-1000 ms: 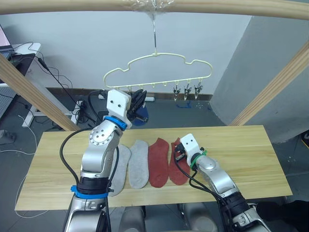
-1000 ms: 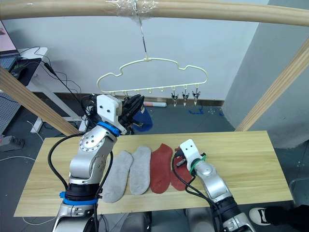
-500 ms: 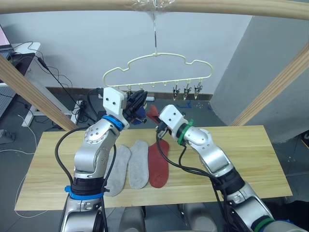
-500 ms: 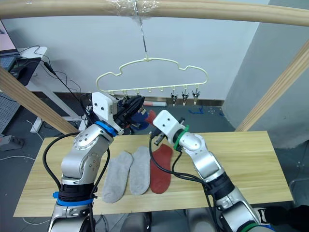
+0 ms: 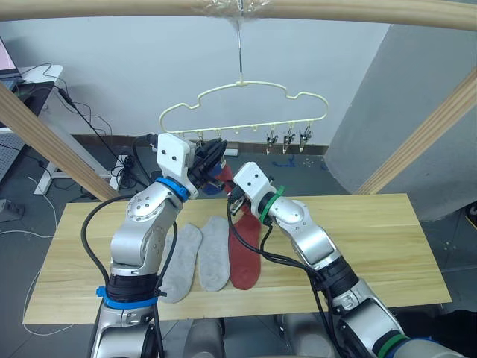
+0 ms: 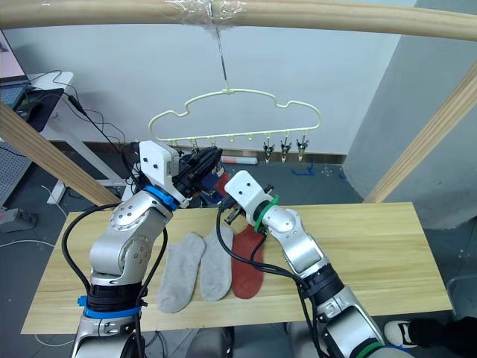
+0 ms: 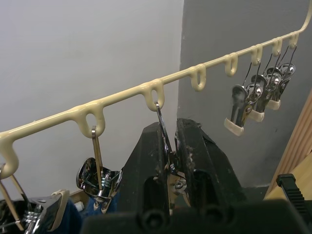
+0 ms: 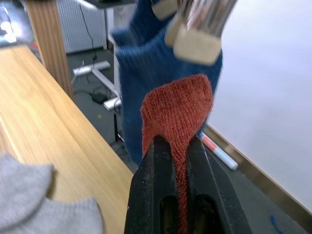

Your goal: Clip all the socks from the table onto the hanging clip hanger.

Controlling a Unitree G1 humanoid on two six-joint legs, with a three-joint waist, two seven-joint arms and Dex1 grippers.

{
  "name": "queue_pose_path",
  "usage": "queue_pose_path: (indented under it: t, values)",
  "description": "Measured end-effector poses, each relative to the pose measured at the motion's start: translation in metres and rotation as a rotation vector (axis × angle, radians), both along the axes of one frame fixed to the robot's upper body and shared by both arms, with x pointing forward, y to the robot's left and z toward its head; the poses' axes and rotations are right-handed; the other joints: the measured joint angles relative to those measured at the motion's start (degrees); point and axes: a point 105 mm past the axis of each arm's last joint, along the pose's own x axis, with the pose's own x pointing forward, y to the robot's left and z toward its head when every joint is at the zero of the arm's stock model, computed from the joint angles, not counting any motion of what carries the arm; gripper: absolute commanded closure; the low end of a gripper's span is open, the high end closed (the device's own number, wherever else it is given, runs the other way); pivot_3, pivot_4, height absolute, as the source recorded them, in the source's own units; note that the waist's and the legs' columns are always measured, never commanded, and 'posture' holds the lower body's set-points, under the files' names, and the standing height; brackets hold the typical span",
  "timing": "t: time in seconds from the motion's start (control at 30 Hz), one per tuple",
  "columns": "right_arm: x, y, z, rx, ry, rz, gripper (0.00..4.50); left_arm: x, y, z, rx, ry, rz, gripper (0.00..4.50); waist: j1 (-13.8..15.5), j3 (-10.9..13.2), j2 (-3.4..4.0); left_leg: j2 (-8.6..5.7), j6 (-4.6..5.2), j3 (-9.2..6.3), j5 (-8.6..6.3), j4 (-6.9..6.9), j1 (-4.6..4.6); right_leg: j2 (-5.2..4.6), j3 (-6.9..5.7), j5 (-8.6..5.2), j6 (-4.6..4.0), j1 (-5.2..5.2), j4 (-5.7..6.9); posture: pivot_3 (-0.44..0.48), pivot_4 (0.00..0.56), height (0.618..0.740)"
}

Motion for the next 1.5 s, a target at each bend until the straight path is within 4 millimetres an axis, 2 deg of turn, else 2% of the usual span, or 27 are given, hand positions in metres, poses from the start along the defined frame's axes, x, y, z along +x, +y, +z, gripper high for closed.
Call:
queue_pose_path:
  t: [0.73,0.87,1.03,1.5]
  values:
    - [-0.003,0.008,0.014,0.068,-0.033,0.029,4.5,-0.001,-0.001,0.0,-0.012,0.004,-0.006,4.39,0.01,0.0,0.0,0.0,0.0,0.0,0.0,0.01,0.0,0.0,0.0,0.0,-0.01,-0.01,0.03,-0.145,0.241,0.74]
    - [-0.003,0.008,0.014,0.075,-0.028,0.028,4.5,-0.002,0.001,-0.003,-0.034,0.02,-0.007,3.11,0.0,0.0,0.0,0.0,0.0,0.0,0.0,0.01,0.0,0.0,-0.01,0.0,0.0,-0.01,0.04,-0.145,0.241,0.74]
    - [-0.001,0.008,0.022,0.096,-0.039,0.023,4.5,-0.003,0.005,-0.016,-0.02,0.074,-0.002,1.57,0.0,0.0,0.0,0.0,0.0,-0.01,0.0,0.01,0.01,0.0,-0.01,0.0,-0.01,-0.01,0.07,-0.142,0.24,0.74]
    - [0.0,0.007,0.023,0.101,-0.036,0.019,4.5,-0.017,0.026,-0.025,0.024,0.118,-0.016,1.57,0.03,0.0,0.0,0.0,0.0,-0.01,0.0,0.02,0.0,0.0,-0.01,0.0,-0.01,-0.04,0.1,-0.128,0.237,0.74]
